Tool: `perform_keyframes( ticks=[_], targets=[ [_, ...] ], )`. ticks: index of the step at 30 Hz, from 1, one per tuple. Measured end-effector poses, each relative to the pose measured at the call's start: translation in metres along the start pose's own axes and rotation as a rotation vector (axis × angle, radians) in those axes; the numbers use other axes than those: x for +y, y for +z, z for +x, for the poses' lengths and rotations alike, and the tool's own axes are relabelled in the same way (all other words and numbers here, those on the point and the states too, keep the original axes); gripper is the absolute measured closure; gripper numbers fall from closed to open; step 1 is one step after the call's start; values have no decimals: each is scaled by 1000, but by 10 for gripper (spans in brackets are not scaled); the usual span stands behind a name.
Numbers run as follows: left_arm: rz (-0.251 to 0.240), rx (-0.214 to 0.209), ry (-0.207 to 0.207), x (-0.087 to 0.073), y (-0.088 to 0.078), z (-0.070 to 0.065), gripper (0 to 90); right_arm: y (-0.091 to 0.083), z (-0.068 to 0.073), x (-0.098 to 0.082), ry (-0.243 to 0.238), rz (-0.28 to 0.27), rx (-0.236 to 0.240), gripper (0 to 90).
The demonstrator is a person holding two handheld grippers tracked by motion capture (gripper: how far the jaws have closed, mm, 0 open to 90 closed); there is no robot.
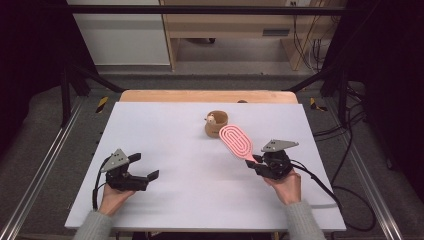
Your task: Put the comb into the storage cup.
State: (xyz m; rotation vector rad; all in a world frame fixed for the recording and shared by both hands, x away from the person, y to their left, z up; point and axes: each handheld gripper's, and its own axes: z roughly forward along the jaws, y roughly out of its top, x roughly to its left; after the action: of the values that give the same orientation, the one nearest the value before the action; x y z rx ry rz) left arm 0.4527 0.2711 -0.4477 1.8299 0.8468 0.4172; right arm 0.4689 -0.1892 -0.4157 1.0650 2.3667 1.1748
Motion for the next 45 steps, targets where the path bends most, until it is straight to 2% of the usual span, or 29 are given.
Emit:
perform_keyframes(
  ticks=[17,29,38,45],
  targets=[
    [0,-7,-20,6,8,-16,7,3,11,4,-28,-19,27,692],
    [-3,-27,-25,13,14,-27,7,4,15,6,-23,-38,48,692],
    [-15,-40,-61,20,16,-31,7,3,20,9,-38,-48,52,692],
    [-19,-46,-63,26,18,-34,7,2,23,10,-44,-57,54,692]
  ],
)
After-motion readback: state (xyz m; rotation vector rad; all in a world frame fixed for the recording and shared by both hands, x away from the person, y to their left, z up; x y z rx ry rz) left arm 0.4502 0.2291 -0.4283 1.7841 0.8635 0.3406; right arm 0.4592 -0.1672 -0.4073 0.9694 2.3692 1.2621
